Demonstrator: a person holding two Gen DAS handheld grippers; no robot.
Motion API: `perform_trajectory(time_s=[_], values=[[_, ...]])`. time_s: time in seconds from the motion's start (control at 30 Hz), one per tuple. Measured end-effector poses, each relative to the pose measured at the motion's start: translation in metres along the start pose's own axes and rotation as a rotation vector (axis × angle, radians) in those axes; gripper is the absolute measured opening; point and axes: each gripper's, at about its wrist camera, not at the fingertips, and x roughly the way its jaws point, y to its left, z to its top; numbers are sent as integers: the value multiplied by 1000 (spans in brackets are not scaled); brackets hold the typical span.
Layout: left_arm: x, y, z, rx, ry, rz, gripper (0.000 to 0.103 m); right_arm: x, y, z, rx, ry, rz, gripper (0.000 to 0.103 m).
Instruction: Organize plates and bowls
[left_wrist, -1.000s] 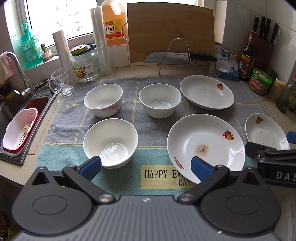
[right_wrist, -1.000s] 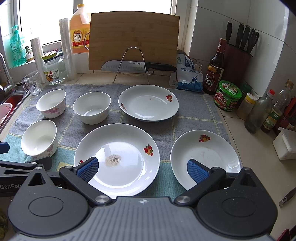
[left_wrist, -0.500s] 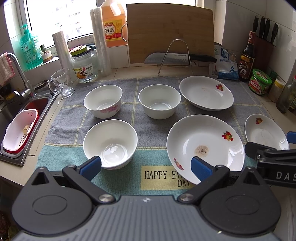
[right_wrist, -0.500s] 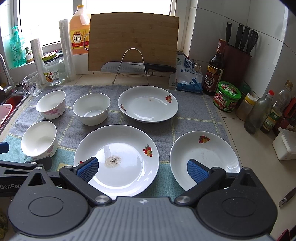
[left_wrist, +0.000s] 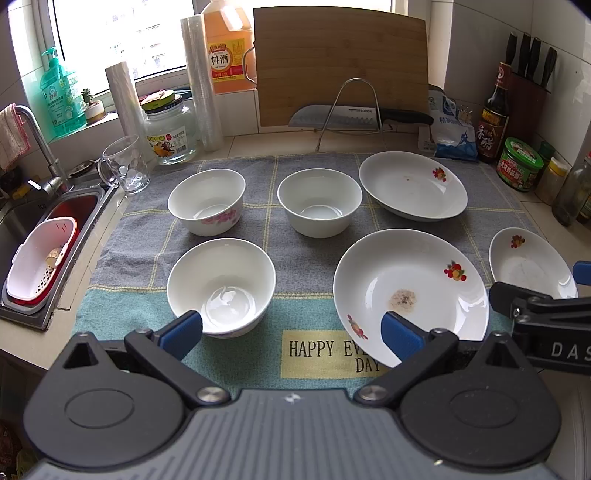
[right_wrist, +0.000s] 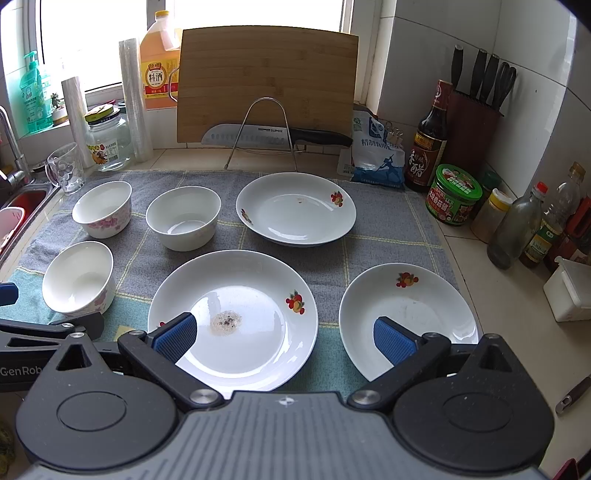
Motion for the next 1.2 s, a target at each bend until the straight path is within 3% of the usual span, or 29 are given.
perform_trajectory(time_s=[0.73,1.2], values=[[-1,-3,5,14,-27,-21,102,-4,-5,1,-11,-51,2,103],[3,-5,11,153,-78,-160,102,-18,-10,-14,33,-144,-43,103]])
